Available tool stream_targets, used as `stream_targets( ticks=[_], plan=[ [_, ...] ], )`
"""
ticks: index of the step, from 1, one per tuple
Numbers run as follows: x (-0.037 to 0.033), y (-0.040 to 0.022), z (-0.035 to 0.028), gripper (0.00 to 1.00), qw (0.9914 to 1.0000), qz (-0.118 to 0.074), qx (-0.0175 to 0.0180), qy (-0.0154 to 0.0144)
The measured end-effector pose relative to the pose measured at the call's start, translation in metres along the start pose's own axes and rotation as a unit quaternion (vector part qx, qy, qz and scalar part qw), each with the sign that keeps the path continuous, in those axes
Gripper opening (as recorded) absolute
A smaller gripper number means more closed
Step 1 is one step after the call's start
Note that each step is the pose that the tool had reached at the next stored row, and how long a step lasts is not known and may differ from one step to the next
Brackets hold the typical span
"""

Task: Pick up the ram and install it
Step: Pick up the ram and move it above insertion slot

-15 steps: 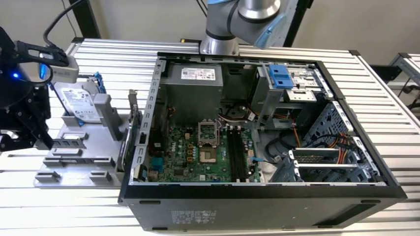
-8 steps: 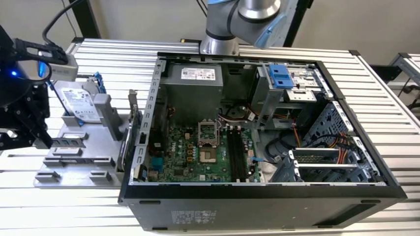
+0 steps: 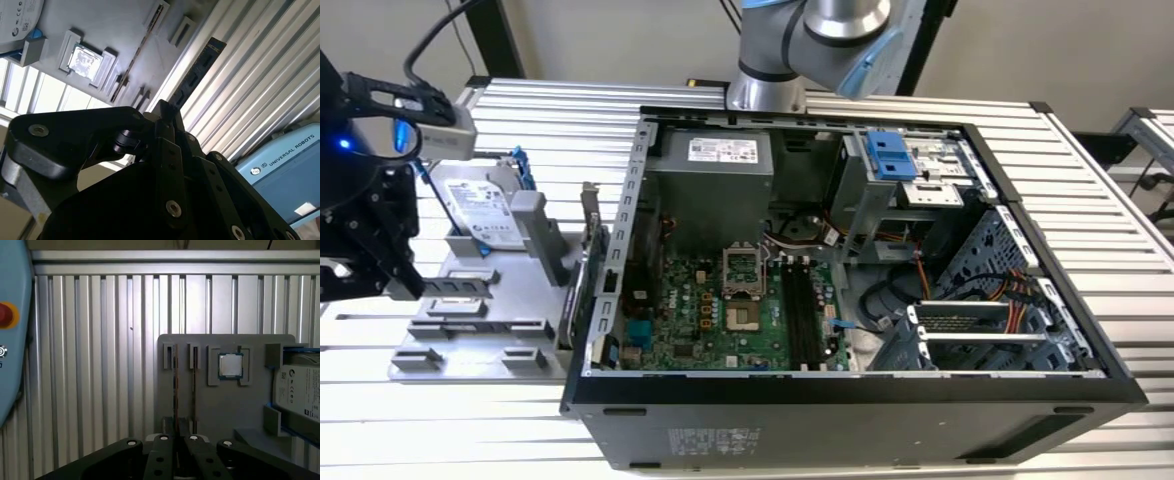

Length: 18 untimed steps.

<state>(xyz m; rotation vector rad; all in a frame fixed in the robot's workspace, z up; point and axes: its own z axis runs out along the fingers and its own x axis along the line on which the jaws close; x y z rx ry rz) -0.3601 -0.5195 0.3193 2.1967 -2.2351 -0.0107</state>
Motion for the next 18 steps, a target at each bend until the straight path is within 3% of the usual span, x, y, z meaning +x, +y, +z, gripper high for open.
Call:
stream_targets(
  ticks=[18],
  plan=[
    [0.0000,0.0001,-0.0073,0.00,1.00000,0.000,0.0000,0.0000]
  ],
)
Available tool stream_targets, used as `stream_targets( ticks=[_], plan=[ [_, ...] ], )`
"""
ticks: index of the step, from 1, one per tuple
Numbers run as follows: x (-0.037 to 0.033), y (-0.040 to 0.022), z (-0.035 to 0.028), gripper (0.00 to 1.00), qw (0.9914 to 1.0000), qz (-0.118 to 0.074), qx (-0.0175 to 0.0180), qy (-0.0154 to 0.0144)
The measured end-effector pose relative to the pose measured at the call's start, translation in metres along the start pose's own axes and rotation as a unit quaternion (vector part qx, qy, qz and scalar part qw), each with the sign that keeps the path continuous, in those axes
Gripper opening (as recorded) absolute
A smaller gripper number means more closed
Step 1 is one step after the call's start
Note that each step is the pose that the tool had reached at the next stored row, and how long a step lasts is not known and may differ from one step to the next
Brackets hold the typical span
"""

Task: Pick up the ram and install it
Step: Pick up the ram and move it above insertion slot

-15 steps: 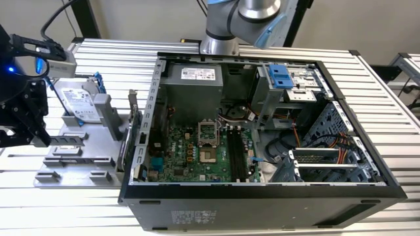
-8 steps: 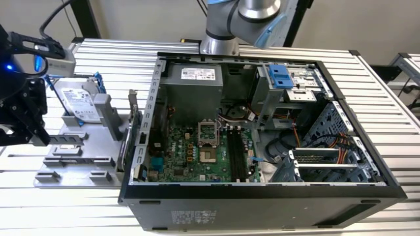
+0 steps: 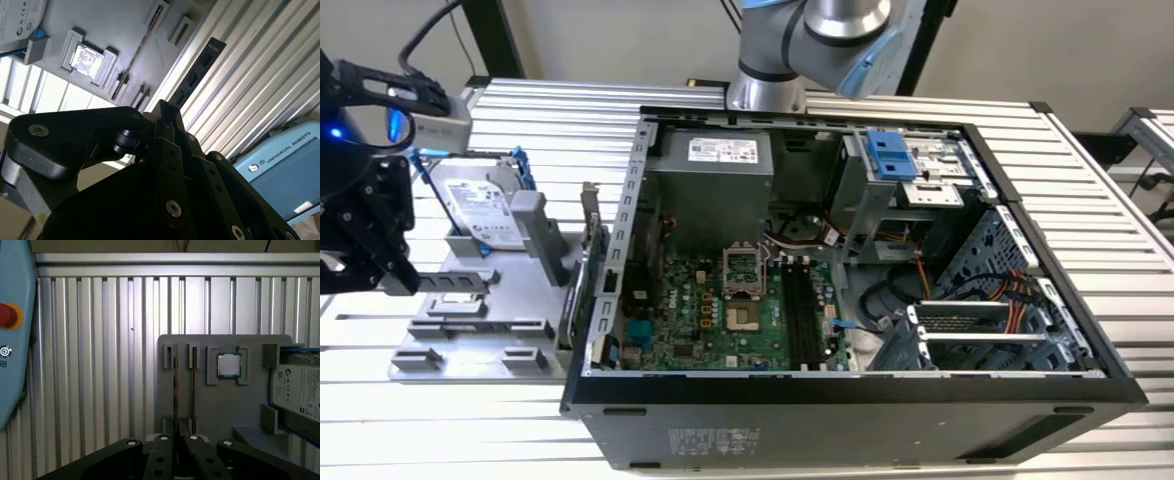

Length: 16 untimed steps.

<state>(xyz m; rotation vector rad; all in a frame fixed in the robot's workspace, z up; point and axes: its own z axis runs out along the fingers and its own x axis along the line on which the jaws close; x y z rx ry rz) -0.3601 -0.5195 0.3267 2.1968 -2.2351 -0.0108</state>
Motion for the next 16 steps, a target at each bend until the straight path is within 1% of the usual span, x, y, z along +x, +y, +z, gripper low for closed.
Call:
stream_targets(
  ticks=[16],
  plan=[
    [0.0000,0.0001,-0.0042,0.00,1.00000,0.000,0.0000,0.0000]
  ],
)
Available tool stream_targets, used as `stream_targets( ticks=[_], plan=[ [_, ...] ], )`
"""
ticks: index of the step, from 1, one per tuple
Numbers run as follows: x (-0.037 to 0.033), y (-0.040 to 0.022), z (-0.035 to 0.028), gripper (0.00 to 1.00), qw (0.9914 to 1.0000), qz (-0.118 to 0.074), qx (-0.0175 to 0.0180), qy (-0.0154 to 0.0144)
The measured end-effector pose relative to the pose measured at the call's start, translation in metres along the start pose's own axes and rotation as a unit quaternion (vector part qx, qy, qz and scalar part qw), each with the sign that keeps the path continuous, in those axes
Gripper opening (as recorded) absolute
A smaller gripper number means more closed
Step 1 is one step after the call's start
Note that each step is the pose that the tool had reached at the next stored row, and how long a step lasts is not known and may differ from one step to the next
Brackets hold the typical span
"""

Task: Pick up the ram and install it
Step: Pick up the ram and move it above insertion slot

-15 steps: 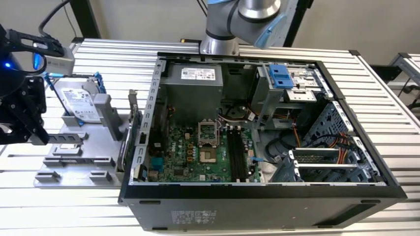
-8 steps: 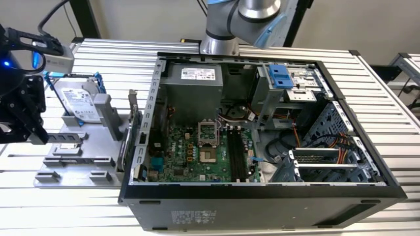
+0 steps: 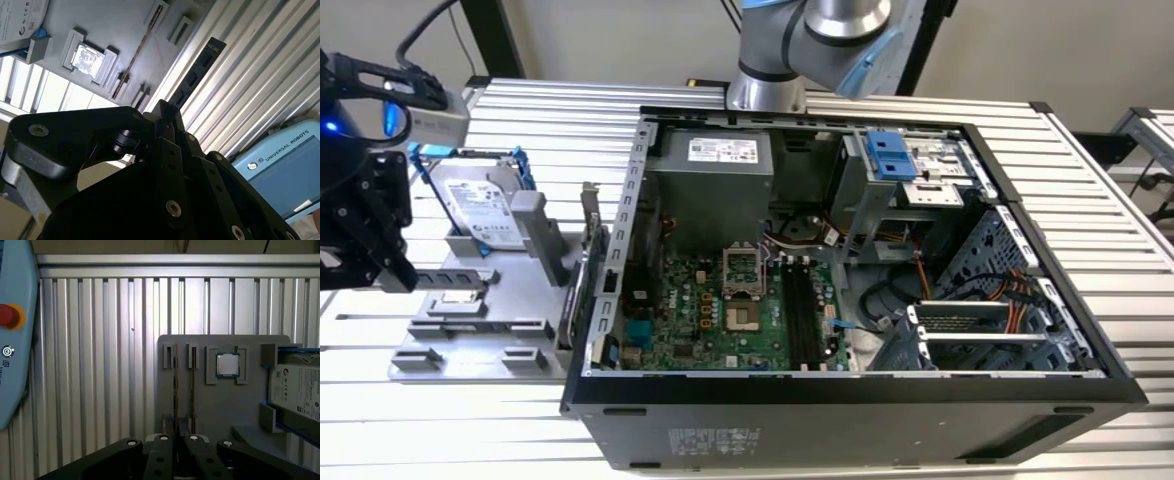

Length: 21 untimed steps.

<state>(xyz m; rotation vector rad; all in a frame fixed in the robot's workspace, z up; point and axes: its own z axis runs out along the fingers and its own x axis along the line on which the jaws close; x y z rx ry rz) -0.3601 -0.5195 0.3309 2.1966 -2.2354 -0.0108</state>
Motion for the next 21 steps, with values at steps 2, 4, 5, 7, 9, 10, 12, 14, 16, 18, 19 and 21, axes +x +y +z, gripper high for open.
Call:
stream_targets(
  ticks=[2,4,5,7,9,10,12,14,16,18,19,21],
  plan=[
    [0.0000,0.0000,-0.0004,0.00,1.00000,0.000,0.0000,0.0000],
    [0.0000,0.0000,-0.0008,0.00,1.00000,0.000,0.0000,0.0000],
    [0.0000,0.0000,-0.0009,0.00,1.00000,0.000,0.0000,0.0000],
    [0.0000,0.0000,-0.0013,0.00,1.00000,0.000,0.0000,0.0000],
    [0.0000,0.0000,-0.0039,0.00,1.00000,0.000,0.0000,0.0000],
    [0.0000,0.0000,-0.0040,0.00,1.00000,0.000,0.0000,0.0000],
    [0.0000,0.0000,-0.0044,0.00,1.00000,0.000,0.0000,0.0000],
    [0.0000,0.0001,-0.0050,0.00,1.00000,0.000,0.0000,0.0000],
    [0.0000,0.0001,-0.0058,0.00,1.00000,0.000,-0.0001,0.0001],
    [0.0000,0.0001,-0.0065,0.00,1.00000,0.000,0.0000,0.0000],
    [0.0000,0.0001,-0.0070,0.00,1.00000,0.000,0.0000,0.0000],
    [0.0000,0.0001,-0.0081,0.00,1.00000,0.000,0.0000,0.0000]
  ],
)
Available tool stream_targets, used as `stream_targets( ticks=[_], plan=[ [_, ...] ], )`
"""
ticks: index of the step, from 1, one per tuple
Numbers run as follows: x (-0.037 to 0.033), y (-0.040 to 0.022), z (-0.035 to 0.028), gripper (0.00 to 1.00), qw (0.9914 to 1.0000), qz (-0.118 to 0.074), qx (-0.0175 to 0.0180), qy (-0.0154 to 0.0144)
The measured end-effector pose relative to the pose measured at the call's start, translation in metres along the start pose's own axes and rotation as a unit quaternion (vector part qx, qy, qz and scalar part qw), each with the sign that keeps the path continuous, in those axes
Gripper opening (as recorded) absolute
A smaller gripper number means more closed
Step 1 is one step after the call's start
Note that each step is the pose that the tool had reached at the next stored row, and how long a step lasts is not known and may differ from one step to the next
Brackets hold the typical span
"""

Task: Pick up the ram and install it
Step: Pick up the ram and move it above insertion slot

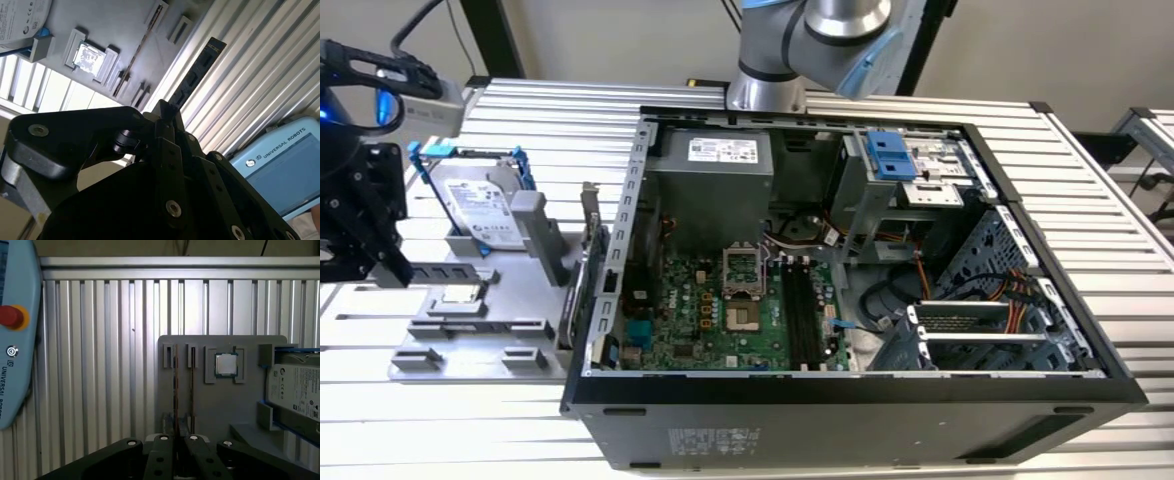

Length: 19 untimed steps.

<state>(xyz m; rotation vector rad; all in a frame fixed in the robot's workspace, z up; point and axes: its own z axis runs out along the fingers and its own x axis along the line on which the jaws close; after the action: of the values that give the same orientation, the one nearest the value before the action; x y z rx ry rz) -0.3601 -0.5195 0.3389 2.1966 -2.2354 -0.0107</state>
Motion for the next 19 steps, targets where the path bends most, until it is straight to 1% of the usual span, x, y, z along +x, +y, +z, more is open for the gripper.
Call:
stream_targets(
  ticks=[7,12,19],
  plan=[
    [-0.0001,0.0000,-0.0048,0.00,1.00000,0.000,0.0002,-0.0002],
    [-0.0006,0.0000,-0.0074,0.00,0.99999,0.000,0.0010,-0.0030],
    [-0.0012,0.0001,-0.0144,0.00,0.99999,0.000,0.0010,-0.0032]
  ],
)
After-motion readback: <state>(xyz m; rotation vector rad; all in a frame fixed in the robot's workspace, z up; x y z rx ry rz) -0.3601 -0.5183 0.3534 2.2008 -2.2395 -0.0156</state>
